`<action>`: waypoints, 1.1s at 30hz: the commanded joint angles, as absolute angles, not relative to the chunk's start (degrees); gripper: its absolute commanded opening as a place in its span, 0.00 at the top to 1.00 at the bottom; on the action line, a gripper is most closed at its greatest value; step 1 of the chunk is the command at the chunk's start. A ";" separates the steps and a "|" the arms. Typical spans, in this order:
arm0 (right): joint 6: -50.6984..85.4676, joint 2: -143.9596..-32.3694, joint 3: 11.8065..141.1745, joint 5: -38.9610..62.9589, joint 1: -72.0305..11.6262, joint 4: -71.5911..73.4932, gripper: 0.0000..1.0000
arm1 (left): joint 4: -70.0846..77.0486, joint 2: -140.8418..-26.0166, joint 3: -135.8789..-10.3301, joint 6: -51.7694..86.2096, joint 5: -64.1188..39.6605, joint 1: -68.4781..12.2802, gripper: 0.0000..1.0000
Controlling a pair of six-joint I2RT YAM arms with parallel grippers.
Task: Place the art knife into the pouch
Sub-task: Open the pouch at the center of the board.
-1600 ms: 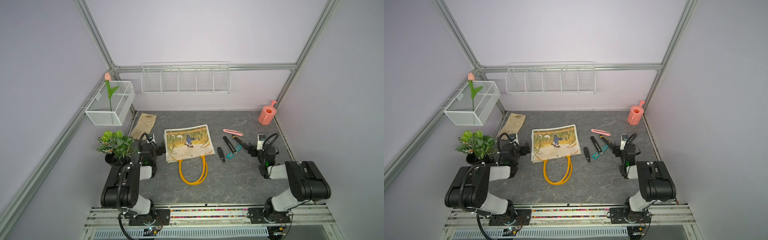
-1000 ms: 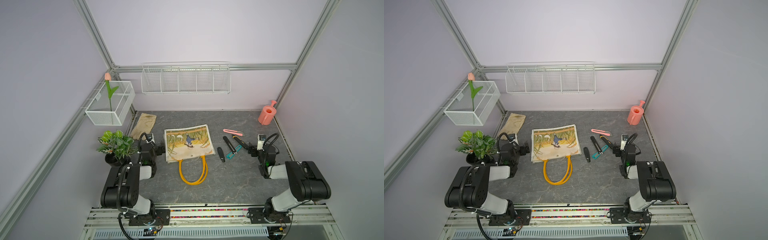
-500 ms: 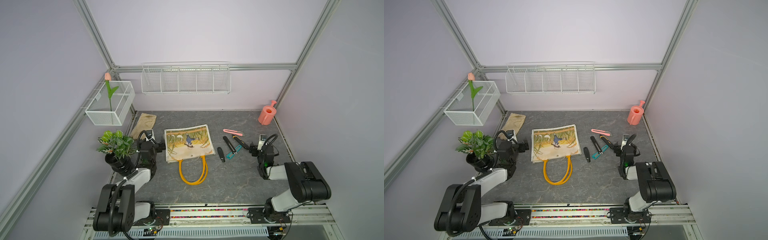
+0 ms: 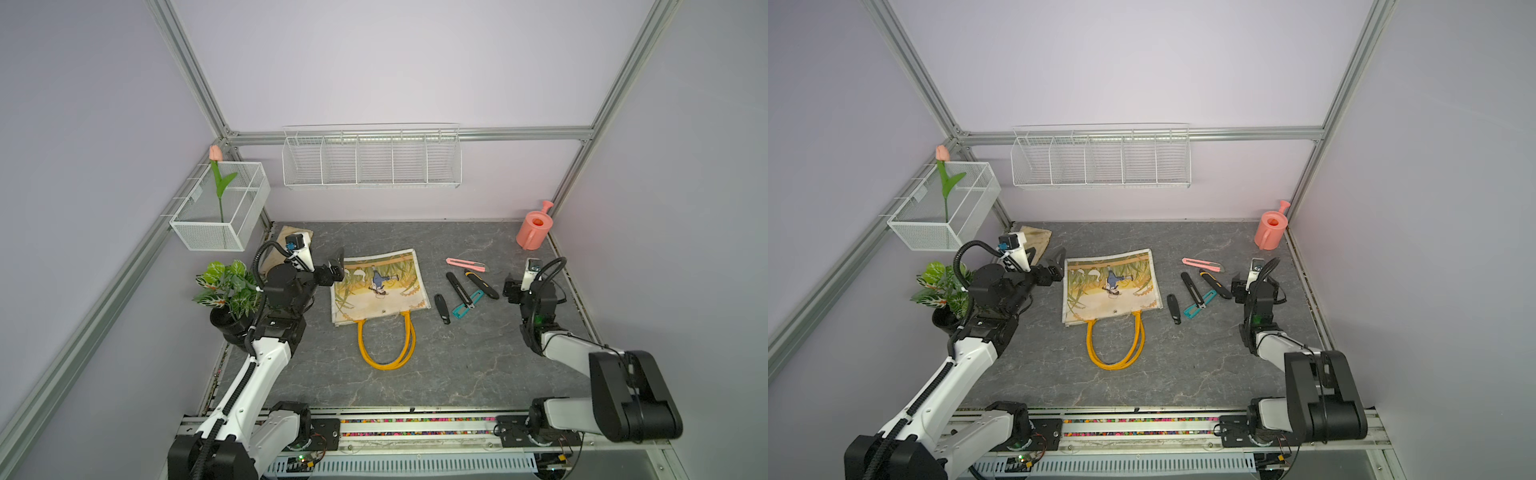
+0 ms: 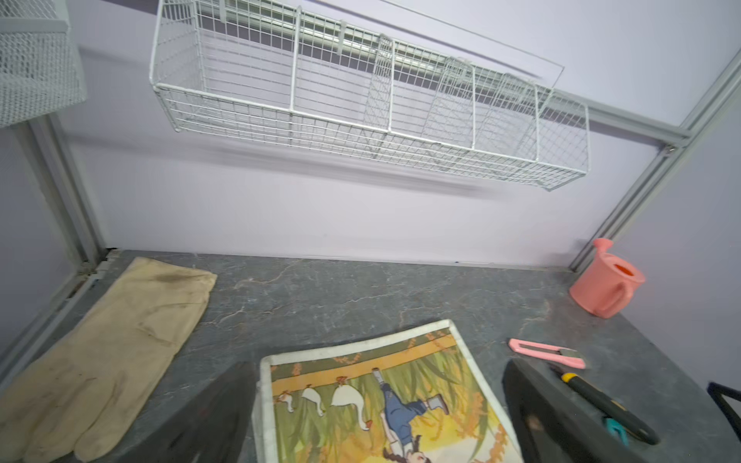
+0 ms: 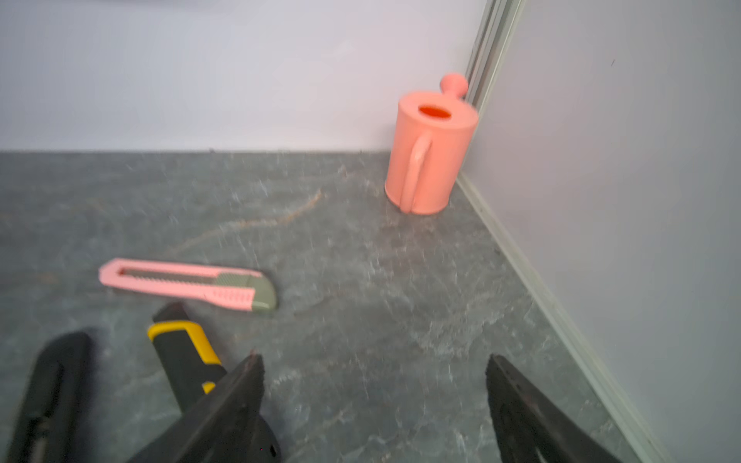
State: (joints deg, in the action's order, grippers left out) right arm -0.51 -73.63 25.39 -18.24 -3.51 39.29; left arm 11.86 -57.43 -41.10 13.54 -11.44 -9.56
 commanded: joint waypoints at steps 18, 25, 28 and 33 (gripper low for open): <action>10.41 -82.04 74.97 5.76 -7.02 -34.92 0.12 | -20.51 -61.19 -57.30 13.17 -18.34 -20.78 0.01; 19.18 -72.31 63.72 17.51 -5.96 -20.95 0.11 | -35.22 -67.43 -62.63 9.22 -3.60 -31.89 0.01; 19.59 -73.45 63.60 16.34 -6.99 -23.22 0.12 | -38.63 -71.92 -63.49 10.54 1.55 -37.48 0.01; 19.44 -72.08 60.73 14.04 -7.47 -23.37 0.11 | -42.29 -80.14 -64.27 13.44 8.67 -46.56 0.01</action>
State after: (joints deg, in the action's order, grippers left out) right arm 18.26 -73.12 62.61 13.37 -7.22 -24.12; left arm -36.03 -77.78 -62.57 11.97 2.31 -44.14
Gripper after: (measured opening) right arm 0.885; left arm 0.989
